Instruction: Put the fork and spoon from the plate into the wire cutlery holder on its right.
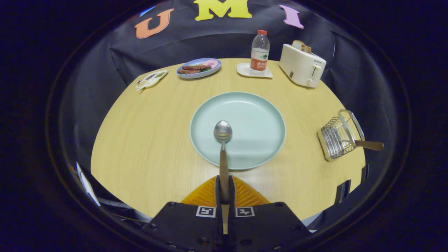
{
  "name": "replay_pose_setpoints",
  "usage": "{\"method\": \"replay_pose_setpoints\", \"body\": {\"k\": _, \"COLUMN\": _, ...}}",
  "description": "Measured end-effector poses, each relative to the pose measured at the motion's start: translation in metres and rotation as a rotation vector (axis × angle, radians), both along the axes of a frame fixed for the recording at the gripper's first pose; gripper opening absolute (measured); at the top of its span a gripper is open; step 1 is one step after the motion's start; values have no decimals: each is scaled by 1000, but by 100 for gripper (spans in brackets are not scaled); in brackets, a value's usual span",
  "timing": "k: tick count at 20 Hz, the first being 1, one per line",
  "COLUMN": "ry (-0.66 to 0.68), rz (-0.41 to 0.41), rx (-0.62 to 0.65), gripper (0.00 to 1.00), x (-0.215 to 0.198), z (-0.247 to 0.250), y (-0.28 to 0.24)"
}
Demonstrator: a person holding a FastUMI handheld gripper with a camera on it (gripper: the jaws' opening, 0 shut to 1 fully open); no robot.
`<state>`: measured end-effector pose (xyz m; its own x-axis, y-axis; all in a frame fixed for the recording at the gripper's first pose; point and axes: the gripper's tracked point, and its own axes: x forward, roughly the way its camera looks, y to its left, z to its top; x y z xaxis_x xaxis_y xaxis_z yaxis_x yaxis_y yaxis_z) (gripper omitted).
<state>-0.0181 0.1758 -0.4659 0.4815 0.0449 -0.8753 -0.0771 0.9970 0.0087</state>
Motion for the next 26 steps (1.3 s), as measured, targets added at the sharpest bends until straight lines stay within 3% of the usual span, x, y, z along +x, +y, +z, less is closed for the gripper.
{"method": "replay_pose_setpoints", "body": {"k": 12, "ry": -128, "rz": 65, "rx": 47, "gripper": 5, "x": 21, "z": 88, "y": -71}}
{"method": "replay_pose_setpoints", "body": {"k": 20, "ry": -227, "rz": -7, "rx": 88, "gripper": 5, "x": 36, "z": 151, "y": -148}}
{"method": "replay_pose_setpoints", "body": {"k": 26, "ry": -256, "rz": -119, "rx": 90, "gripper": 5, "x": 35, "z": 172, "y": -228}}
